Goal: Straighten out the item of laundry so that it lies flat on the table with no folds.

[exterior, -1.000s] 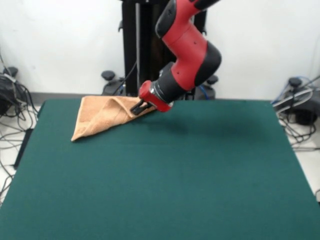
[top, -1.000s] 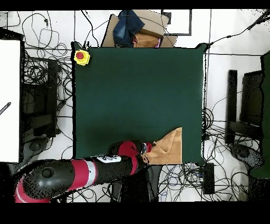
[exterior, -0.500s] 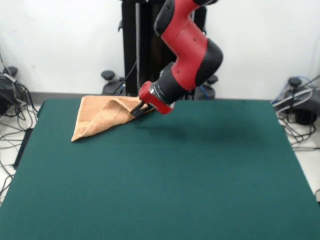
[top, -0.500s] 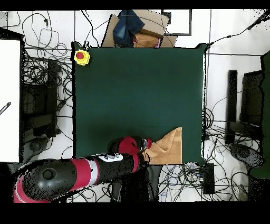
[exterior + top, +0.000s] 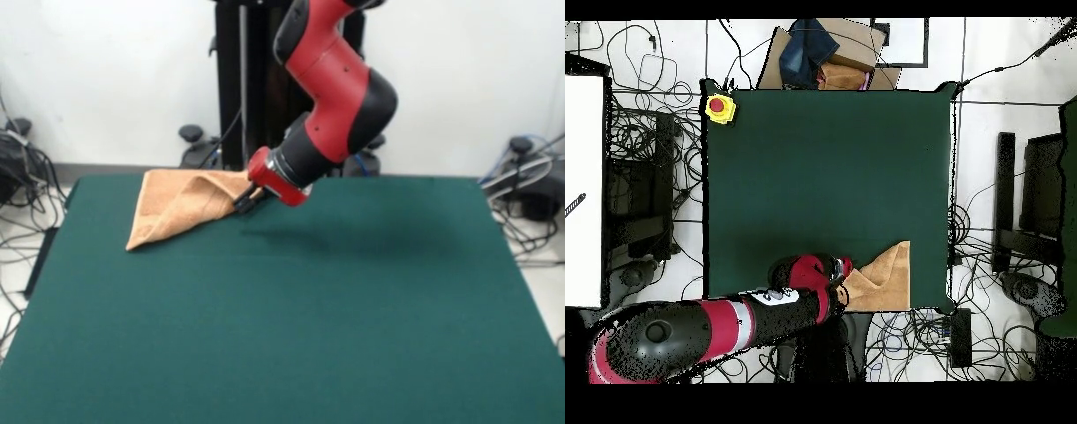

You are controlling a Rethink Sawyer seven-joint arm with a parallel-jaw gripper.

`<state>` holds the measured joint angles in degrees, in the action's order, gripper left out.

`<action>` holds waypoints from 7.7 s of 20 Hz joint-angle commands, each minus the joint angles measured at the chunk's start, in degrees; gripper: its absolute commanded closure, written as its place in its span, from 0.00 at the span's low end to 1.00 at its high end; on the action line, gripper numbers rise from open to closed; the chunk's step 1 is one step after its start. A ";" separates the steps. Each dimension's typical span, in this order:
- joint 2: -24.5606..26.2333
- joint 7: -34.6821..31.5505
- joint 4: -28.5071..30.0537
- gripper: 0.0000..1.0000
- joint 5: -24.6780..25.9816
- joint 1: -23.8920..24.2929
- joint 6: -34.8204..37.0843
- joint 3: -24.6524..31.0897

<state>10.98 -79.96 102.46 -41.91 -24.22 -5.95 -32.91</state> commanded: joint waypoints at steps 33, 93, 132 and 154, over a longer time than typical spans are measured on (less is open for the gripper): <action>15.66 -27.33 -12.55 0.00 -8.78 -8.41 21.52 -8.19; 21.54 -32.57 -22.49 0.00 -0.52 -8.18 39.75 -10.10; 33.54 -45.82 -35.06 1.00 0.35 -5.21 48.39 -19.96; 6.90 -30.32 -22.34 1.00 6.79 2.21 31.24 -8.26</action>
<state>31.60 -110.61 79.51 -36.65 -27.09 35.24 -50.72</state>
